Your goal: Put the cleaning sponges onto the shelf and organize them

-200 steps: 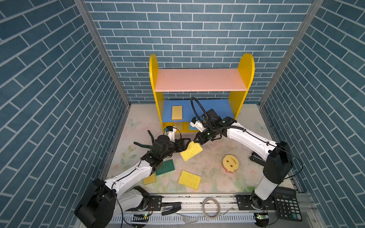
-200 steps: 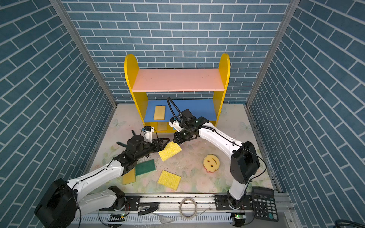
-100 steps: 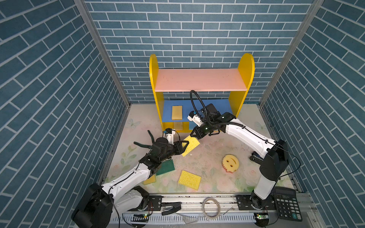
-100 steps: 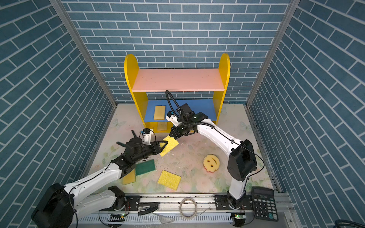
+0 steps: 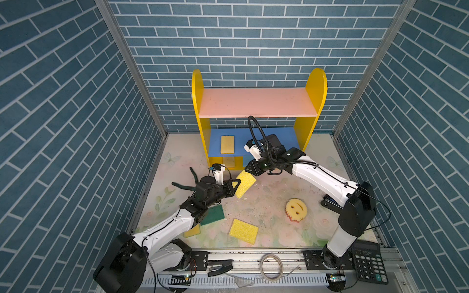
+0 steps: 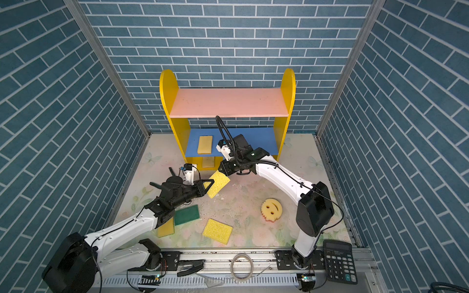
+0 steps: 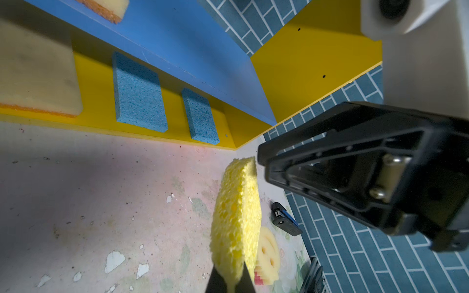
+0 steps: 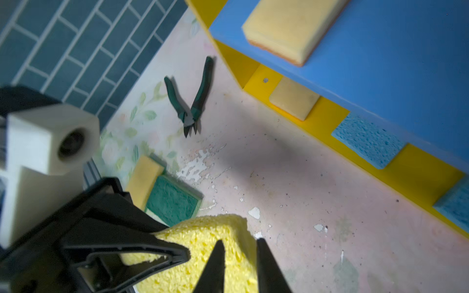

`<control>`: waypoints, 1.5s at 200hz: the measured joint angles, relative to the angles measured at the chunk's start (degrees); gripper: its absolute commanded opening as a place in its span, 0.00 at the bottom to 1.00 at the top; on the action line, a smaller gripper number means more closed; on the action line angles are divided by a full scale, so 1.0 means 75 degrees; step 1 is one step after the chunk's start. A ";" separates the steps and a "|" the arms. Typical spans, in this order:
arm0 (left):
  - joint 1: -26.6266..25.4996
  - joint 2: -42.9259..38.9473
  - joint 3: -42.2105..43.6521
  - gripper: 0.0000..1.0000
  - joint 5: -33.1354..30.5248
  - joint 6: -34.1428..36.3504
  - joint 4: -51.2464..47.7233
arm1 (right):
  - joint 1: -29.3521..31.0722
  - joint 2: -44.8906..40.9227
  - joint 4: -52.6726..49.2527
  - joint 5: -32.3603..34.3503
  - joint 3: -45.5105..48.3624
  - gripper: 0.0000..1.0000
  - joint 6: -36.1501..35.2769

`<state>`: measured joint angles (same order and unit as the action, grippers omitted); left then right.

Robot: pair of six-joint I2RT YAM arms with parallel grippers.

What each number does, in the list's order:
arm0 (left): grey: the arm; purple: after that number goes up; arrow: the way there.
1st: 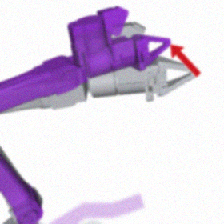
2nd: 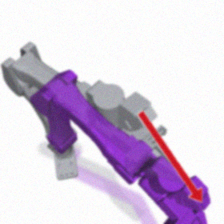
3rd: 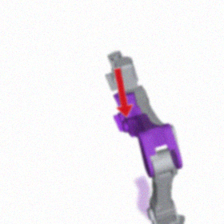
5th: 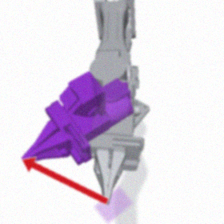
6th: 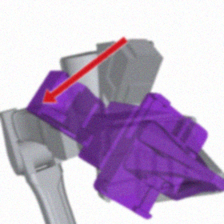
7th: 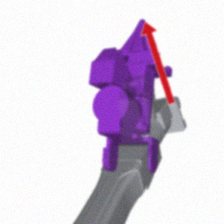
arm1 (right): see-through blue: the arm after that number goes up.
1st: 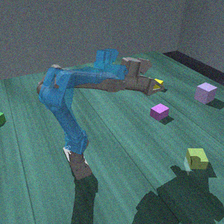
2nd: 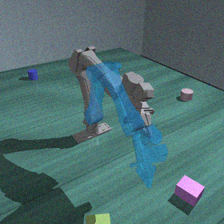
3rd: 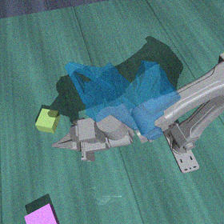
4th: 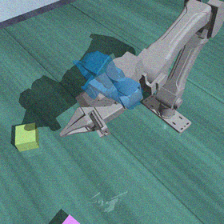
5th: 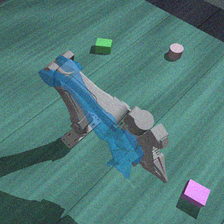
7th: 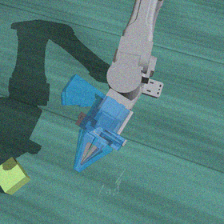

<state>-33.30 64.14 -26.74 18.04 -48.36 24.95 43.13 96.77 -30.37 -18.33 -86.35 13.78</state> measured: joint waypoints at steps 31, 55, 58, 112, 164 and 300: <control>0.0000 0.0417 -0.0338 0.00 -0.0041 -0.0044 0.0055 | -0.0079 -0.0877 0.0822 0.0766 0.0997 0.51 0.0562; 0.0000 0.0484 -0.0597 0.00 -0.0274 -0.0044 0.0073 | -0.0111 -0.1845 0.1539 0.1585 0.1979 0.63 0.1070; 0.0000 0.0478 -0.0621 0.00 -0.0323 -0.0041 0.0073 | -0.0114 -0.2011 0.1644 0.1714 0.2122 0.64 0.1177; 0.0000 -0.0087 -0.0688 0.00 -0.1437 -0.0050 0.0064 | -0.0146 -0.3171 0.2975 0.2468 0.3244 0.61 0.2247; 0.0000 -0.1032 -0.0688 0.00 -0.2439 -0.0134 -0.0201 | 0.0058 -0.2518 0.4441 0.1297 0.3864 0.63 0.3596; 0.0000 -0.1122 -0.0688 0.02 -0.3346 -0.0323 -0.0187 | 0.0982 -0.0571 0.7784 -0.0539 0.3360 0.55 0.5339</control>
<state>-33.30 55.72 -31.90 -7.05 -50.78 23.55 50.50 92.49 28.01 -22.37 -61.14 53.82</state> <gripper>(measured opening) 0.064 0.590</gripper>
